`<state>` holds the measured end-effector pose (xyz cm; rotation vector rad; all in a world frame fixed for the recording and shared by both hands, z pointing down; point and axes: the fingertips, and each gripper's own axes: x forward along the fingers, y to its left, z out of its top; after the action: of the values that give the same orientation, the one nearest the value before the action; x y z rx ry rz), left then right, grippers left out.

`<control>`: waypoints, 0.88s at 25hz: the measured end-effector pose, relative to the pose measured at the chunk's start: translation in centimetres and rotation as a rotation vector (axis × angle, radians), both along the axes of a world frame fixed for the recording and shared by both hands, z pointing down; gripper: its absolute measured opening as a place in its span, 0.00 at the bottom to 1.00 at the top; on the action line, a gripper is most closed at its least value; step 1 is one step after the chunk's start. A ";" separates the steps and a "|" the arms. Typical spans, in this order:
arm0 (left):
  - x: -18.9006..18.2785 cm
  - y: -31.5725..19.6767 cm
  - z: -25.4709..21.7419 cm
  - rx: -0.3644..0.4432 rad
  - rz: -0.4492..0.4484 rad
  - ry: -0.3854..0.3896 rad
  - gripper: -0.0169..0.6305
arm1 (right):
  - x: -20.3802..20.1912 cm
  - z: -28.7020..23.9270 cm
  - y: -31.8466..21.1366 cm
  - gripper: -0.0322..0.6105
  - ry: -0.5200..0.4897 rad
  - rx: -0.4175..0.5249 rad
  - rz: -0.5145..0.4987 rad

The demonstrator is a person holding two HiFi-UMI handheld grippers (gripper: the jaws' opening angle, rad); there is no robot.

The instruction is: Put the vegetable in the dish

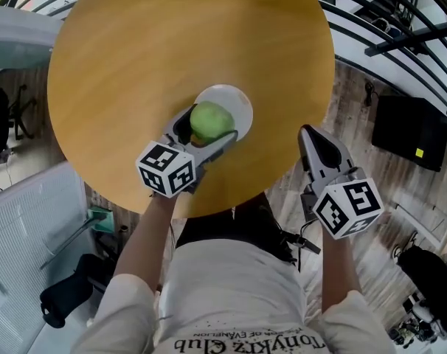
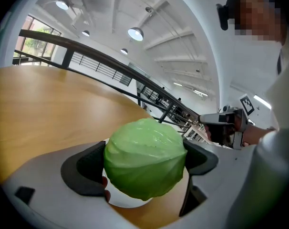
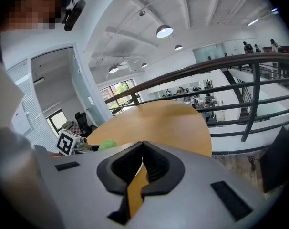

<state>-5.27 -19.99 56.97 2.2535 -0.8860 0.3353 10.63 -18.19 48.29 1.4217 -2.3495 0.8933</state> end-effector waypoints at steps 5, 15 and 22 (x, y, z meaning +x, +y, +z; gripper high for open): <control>0.4 -0.2 1.5 -0.020 0.019 -0.079 0.78 | 0.9 0.7 0.0 0.09 -0.006 -0.015 0.018; 1.2 -1.0 3.8 -0.060 0.047 -0.228 0.79 | 2.0 1.7 -0.5 0.09 -0.017 -0.028 0.027; 1.6 -1.2 4.8 -0.063 0.093 -0.328 0.79 | 2.0 2.0 -0.7 0.09 -0.022 -0.035 0.024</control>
<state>-3.64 -21.16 61.76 2.2204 -0.9206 0.7817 12.60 -18.85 50.26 1.4367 -2.3255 0.9572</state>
